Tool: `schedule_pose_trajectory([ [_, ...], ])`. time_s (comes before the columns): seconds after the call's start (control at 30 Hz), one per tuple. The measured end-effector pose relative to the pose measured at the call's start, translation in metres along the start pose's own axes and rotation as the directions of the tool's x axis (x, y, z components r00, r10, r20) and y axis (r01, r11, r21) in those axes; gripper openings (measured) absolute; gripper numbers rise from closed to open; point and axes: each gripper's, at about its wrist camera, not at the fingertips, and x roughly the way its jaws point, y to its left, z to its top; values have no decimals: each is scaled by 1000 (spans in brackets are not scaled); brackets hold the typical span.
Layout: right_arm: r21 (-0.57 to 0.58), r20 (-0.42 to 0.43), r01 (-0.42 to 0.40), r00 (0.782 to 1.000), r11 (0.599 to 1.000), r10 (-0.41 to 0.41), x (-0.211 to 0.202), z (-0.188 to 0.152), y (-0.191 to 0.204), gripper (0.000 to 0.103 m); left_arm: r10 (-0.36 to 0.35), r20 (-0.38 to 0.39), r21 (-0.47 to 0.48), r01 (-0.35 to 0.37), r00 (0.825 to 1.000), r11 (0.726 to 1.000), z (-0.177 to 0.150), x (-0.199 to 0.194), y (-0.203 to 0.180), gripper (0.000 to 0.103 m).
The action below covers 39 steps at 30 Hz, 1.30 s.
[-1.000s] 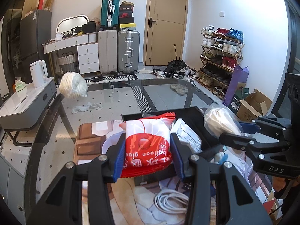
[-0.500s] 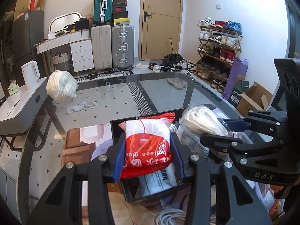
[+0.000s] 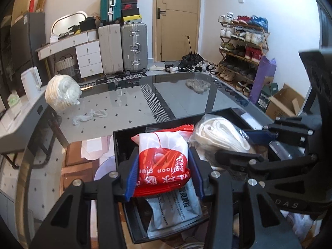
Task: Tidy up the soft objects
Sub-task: 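Lower the rope bag and red packet into the box and open both grippers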
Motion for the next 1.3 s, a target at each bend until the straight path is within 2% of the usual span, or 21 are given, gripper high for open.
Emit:
schedule_pose_trajectory([
  [0.13, -4, -37, 20, 999, 1000, -20, 4, 3, 2, 37, 10, -12, 14, -9, 1000, 1000, 0, 1, -1, 43],
  [0.37, -21, -52, 36, 998, 999, -38, -1, -5, 4, 37, 11, -17, 50, -10, 1000, 999, -4, -2, -5, 44],
  [0.53, -64, -39, 26, 999, 998, -28, -3, -5, 7, 44, -5, -8, 53, 6, 1000, 999, -4, -2, -3, 46],
  [0.63, -101, -12, 25, 1000, 995, -26, -8, -8, 8, 48, -44, 2, 49, 44, 999, 998, -5, -4, -1, 53],
  [0.8, -109, 24, 16, 1000, 994, -14, -27, -16, 6, 57, -66, 27, 19, 66, 997, 998, -6, -18, 0, 77],
  [0.83, -102, 44, 10, 999, 995, -6, -34, -19, 5, 68, -71, 37, 11, 70, 997, 997, -6, -22, 1, 79],
  [0.87, -93, 62, 13, 998, 996, -8, -41, -23, 3, 89, -75, 48, 0, 75, 996, 997, -6, -28, 2, 86],
  [0.9, -83, 82, 24, 996, 996, -18, -47, -26, 2, 96, -67, 50, -10, 67, 997, 998, -6, -32, 3, 98],
  [0.93, -69, 119, 48, 992, 996, -40, -56, -30, 0, 101, -51, 56, -25, 52, 997, 998, -7, -37, 5, 103],
  [1.0, -53, 145, 49, 989, 997, -41, -68, -38, -2, 102, -52, 72, -47, 56, 996, 997, -11, -46, 7, 103],
  [1.3, 28, 143, 32, 989, 999, -35, -88, -75, -11, 103, -25, 64, -86, 30, 998, 996, -42, -83, 7, 103],
])
